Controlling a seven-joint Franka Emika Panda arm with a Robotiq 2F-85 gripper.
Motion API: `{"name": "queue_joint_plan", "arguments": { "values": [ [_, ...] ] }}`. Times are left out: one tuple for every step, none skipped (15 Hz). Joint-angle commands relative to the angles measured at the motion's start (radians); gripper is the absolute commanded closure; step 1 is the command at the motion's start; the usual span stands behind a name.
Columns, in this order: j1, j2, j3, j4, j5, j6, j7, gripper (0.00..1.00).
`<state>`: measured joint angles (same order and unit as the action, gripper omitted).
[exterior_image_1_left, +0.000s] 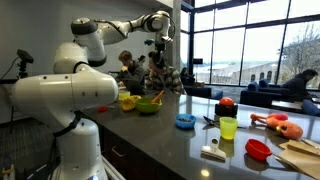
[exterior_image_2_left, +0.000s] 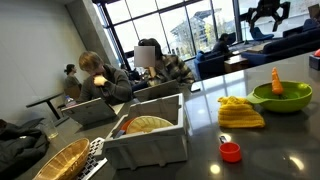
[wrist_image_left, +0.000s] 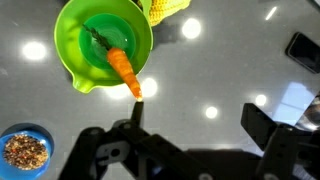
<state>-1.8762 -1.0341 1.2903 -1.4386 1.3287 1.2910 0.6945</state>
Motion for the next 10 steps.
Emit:
{"name": "queue_joint_plan", "arguments": {
  "values": [
    [0.056, 0.024, 0.017, -0.11, -0.017, 0.045, -0.003, 0.0],
    [0.069, 0.025, 0.013, -0.129, -0.019, 0.057, -0.003, 0.0],
    [0.088, 0.021, 0.001, -0.146, -0.023, 0.076, -0.008, 0.0],
    [0.108, 0.021, -0.006, -0.16, -0.028, 0.094, -0.013, 0.0],
    [0.129, 0.021, -0.013, -0.166, -0.036, 0.106, -0.02, 0.0],
    [0.154, 0.02, -0.016, -0.167, -0.043, 0.117, -0.024, 0.0],
    [0.175, 0.02, -0.015, -0.163, -0.054, 0.121, -0.031, 0.0],
    [0.119, 0.035, 0.025, -0.132, -0.051, 0.12, -0.005, 0.0],
    [0.14, 0.035, 0.022, -0.133, -0.059, 0.126, -0.006, 0.0],
    [0.158, 0.034, 0.02, -0.137, -0.064, 0.132, -0.007, 0.0]
  ]
}}
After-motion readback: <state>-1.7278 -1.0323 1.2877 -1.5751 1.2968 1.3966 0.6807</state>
